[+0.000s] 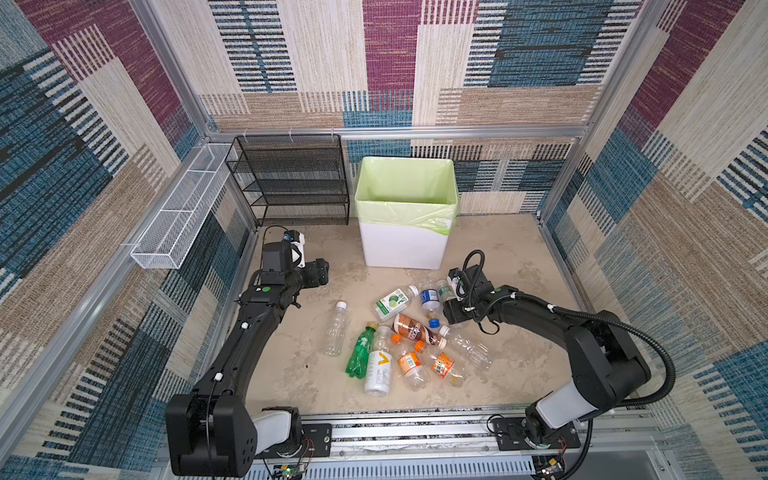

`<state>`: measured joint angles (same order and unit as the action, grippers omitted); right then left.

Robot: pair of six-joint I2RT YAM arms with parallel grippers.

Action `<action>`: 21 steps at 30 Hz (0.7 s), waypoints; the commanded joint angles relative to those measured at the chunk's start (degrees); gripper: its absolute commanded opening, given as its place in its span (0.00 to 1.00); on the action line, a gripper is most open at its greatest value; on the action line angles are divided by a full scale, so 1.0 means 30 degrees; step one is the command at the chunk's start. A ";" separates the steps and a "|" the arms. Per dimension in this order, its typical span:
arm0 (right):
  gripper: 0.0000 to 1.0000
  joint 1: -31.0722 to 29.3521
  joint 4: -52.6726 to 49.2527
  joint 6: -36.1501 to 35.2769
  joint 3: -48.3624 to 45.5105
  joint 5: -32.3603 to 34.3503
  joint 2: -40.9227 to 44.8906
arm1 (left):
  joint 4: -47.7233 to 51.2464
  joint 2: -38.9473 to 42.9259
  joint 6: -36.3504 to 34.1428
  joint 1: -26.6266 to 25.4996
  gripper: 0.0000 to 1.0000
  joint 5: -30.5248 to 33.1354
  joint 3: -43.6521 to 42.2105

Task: Throw the plastic bottles in the bin
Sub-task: 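Grasp the green-label tea bottle with the right gripper, then lift the tea bottle with the right gripper and release it over the bin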

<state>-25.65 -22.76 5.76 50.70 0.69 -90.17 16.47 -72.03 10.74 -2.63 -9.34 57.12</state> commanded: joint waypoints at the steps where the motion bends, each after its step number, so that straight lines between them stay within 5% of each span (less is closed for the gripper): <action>1: 0.68 0.0003 0.0915 0.0502 -0.0111 0.0551 -0.0068 | -0.0441 -0.0158 0.0345 0.0058 0.83 -0.0320 -0.0087; 8: 0.49 0.0054 0.1406 0.1125 -0.0462 0.1170 0.1328 | -0.0532 -0.0306 0.0264 0.0072 0.83 -0.0181 -0.0199; 15: 0.47 0.1081 0.2260 0.1554 -0.0428 0.2047 0.5571 | -0.0523 -0.0686 0.0170 0.0083 0.81 -0.0079 -0.0245; 21: 0.49 0.1548 0.6800 -0.0433 -0.0258 0.3598 1.0436 | -0.1476 -0.0696 0.0321 0.0058 0.81 -0.0062 -0.0939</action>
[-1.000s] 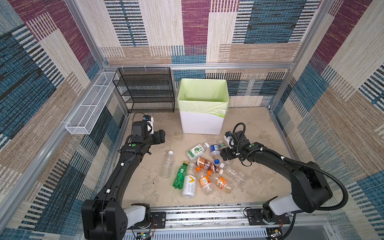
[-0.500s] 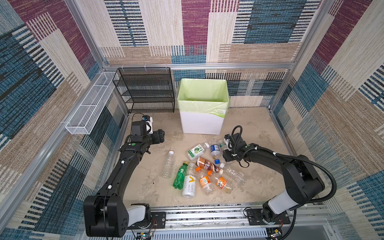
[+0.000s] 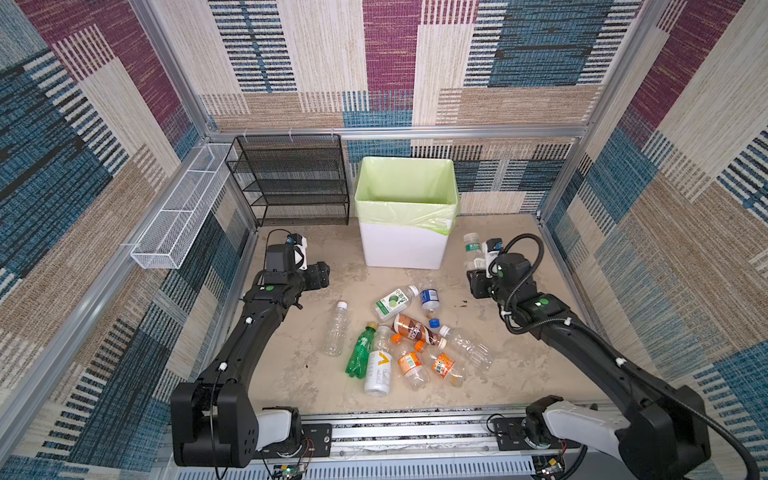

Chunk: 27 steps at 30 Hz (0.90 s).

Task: Throw the plastic bottles in the bin
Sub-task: 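Lift the tea bottle with the right gripper and release it over the bin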

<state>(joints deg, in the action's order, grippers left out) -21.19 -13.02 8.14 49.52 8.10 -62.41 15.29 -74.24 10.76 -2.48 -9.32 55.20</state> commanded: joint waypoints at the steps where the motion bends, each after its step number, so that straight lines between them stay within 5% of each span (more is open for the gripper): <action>1: 0.49 0.0106 0.4902 -0.1718 0.0041 0.1420 0.1872 | -0.1366 0.0077 0.0496 0.0007 0.80 -0.0114 -0.0495; 11: 0.51 0.0095 2.1331 -0.5596 -0.3416 0.1154 0.5102 | -0.1334 0.1486 0.2264 -0.0487 0.80 0.0838 -0.1407; 17: 0.55 0.0097 2.5640 -0.6562 -0.2500 0.0582 0.3950 | -0.1303 0.2866 0.2903 -0.0812 0.80 0.2295 -0.2902; 22: 0.57 0.0154 1.8820 -0.4756 0.5301 -0.1874 -0.1864 | -0.2168 0.3409 0.3811 -0.1092 0.80 0.2712 -0.4247; 27: 0.74 0.0141 0.4041 -0.3205 2.0003 -0.4506 -1.1752 | -0.1626 0.2681 0.3723 -0.1311 0.80 0.2640 -0.3953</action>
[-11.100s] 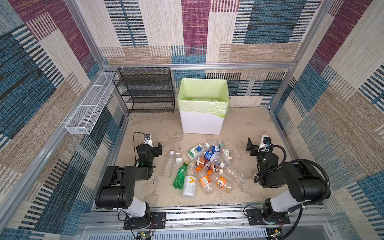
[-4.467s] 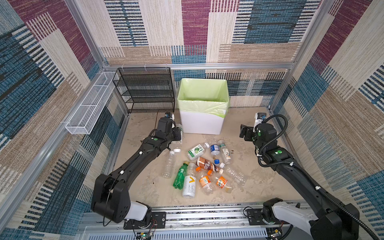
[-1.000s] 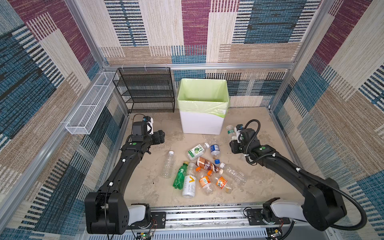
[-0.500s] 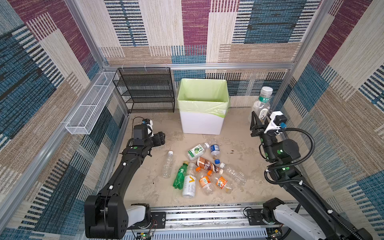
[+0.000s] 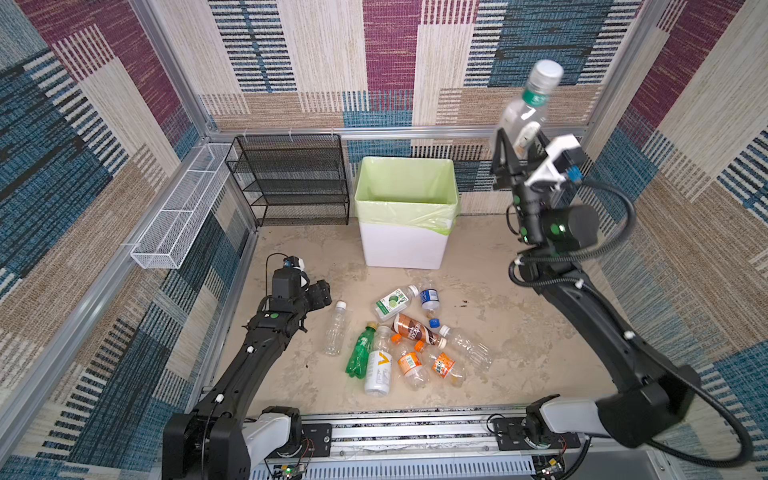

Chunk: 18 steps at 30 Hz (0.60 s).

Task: Throw the plastic bottles in the bin

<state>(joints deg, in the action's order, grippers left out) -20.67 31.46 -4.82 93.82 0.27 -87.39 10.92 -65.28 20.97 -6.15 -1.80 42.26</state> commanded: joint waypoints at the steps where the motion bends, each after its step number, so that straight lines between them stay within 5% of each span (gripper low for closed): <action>1: 0.79 -0.0053 -1.2740 0.1189 0.7393 -0.1657 -0.4755 | 0.0067 -0.0409 0.0233 -0.0117 0.81 0.0109 0.0515; 4: 0.98 -0.0054 -1.1122 0.1482 0.6198 -0.1497 -0.4265 | 0.0570 -0.0374 -0.0182 -0.0220 0.81 0.0245 0.0664; 6: 0.98 -0.0038 -0.8218 0.1447 0.3652 -0.1261 -0.2700 | 0.0657 -0.0247 -0.0311 -0.0253 0.82 0.0351 0.0650; 10: 0.99 -0.0004 -0.7674 0.0704 0.2539 -0.0365 -0.1395 | 0.0865 -0.0293 -0.0260 -0.0322 0.83 0.0094 0.0767; 18: 1.00 0.0477 -0.4758 0.0586 -0.6078 0.1726 0.3995 | 0.0841 -0.0703 0.0695 -0.0773 0.83 -0.0329 -0.0170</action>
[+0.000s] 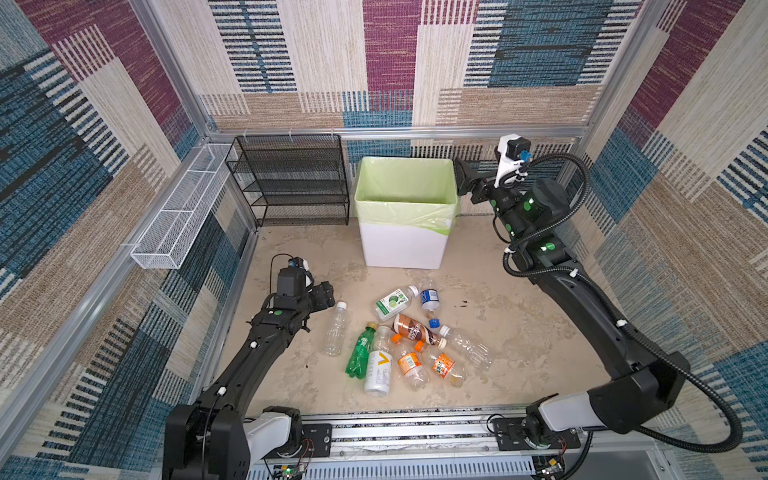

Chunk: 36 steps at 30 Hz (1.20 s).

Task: Throw the plastic bottles in the bin

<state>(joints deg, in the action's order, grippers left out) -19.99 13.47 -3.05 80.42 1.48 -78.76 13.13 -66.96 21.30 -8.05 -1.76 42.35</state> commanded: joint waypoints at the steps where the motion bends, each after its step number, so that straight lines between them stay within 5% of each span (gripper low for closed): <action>1: 0.99 0.0525 0.0918 0.0189 -0.2598 0.1495 0.1710 | 0.0135 -0.0259 0.0656 -0.0319 0.83 -0.0341 -0.0228; 13: 0.98 0.2173 -0.4039 0.3052 -1.0912 0.1975 0.5872 | 0.2101 -0.2599 0.1412 -0.2762 0.84 0.1428 -0.0155; 25: 0.97 0.2649 -0.4040 0.2913 -1.0299 0.1112 0.4615 | 0.2452 -0.4692 0.2568 -0.3379 0.69 0.0960 -0.0463; 32: 0.95 0.2649 -0.3788 0.3403 -1.0940 0.1090 0.4585 | 0.1690 -0.3824 0.2838 -0.3380 0.49 0.0890 -0.1151; 36: 0.95 0.2649 -0.3728 0.3492 -1.1092 0.1091 0.4465 | 0.1037 -0.2727 0.2302 -0.3370 0.46 0.1036 -0.1028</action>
<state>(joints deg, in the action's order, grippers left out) -12.03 0.56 6.57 47.27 4.95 -65.04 17.76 -77.08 28.84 -18.15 1.21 39.20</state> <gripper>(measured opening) 0.949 0.473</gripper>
